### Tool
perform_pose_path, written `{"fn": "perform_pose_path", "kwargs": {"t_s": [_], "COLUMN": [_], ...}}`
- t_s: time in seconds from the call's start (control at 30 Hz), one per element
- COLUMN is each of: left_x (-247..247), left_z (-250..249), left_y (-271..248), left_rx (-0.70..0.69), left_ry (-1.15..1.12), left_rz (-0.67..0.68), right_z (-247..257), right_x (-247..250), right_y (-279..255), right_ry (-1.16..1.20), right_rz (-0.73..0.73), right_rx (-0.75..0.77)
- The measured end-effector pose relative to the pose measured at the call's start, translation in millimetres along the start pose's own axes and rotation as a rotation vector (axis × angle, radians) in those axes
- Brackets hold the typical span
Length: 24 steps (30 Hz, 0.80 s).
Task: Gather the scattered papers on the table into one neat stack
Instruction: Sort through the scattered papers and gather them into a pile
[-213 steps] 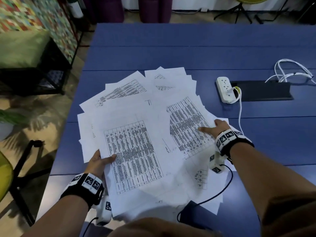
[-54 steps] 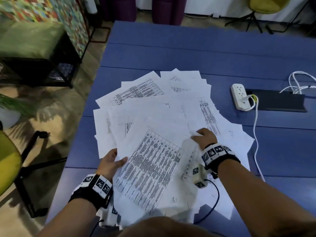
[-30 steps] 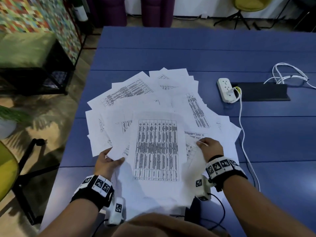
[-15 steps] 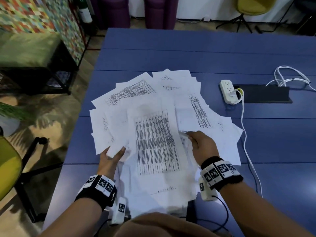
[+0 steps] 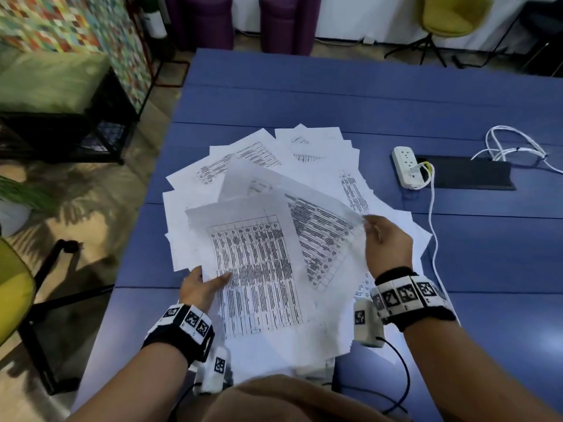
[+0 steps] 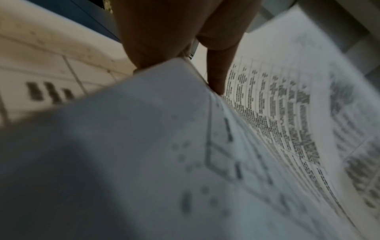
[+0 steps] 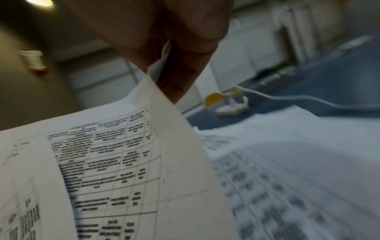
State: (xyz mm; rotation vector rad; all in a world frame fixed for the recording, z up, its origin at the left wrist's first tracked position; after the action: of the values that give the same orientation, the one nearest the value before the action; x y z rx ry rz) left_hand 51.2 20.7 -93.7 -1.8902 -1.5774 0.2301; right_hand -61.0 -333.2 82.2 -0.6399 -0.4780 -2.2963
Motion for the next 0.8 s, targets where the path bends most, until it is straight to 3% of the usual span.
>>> {"fn": "perform_pose_path", "kwargs": {"t_s": [0.1, 0.2, 0.27, 0.47, 0.53, 0.67, 0.8], "left_x": [1, 2, 0, -21, -23, -21, -19], "left_z": [6, -17, -23, -25, -25, -30, -31], "left_y": [6, -12, -13, -19, -17, -21, -20], "left_rx": [0.003, 0.022, 0.036, 0.052, 0.016, -0.004, 0.014], "left_ry": [0.013, 0.029, -0.004, -0.125, -0.044, 0.029, -0.023], "left_rz": [0.007, -0.016, -0.026, 0.121, 0.140, 0.071, 0.064], "right_z": [-46, -83, -90, -77, -73, -81, -82], "right_x": [-2, -16, -34, -88, -86, -54, -63], "right_y": [-9, -29, -45, -89, -81, -45, -39], "right_ry": [-0.070, -0.172, -0.194, -0.180, -0.195, -0.293, -0.265], "right_rz": [0.006, 0.172, 0.316, 0.666, 0.621, 0.317, 0.422], "right_rx": [-0.344, -0.530, -0.504, -0.438, -0.385, -0.374, -0.383]}}
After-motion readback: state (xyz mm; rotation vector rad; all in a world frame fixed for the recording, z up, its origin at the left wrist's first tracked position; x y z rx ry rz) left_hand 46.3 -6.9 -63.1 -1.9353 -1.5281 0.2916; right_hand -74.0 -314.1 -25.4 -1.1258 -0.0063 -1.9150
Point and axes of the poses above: each hand's wrist, its own y-axis towards the middle knuckle, its own x-axis out of the back of the hand, z = x × y, the point moved 5 cm from there along y, towards the middle knuckle, and after that the axes turned 11 degrees about y, right-handed, at the moved point
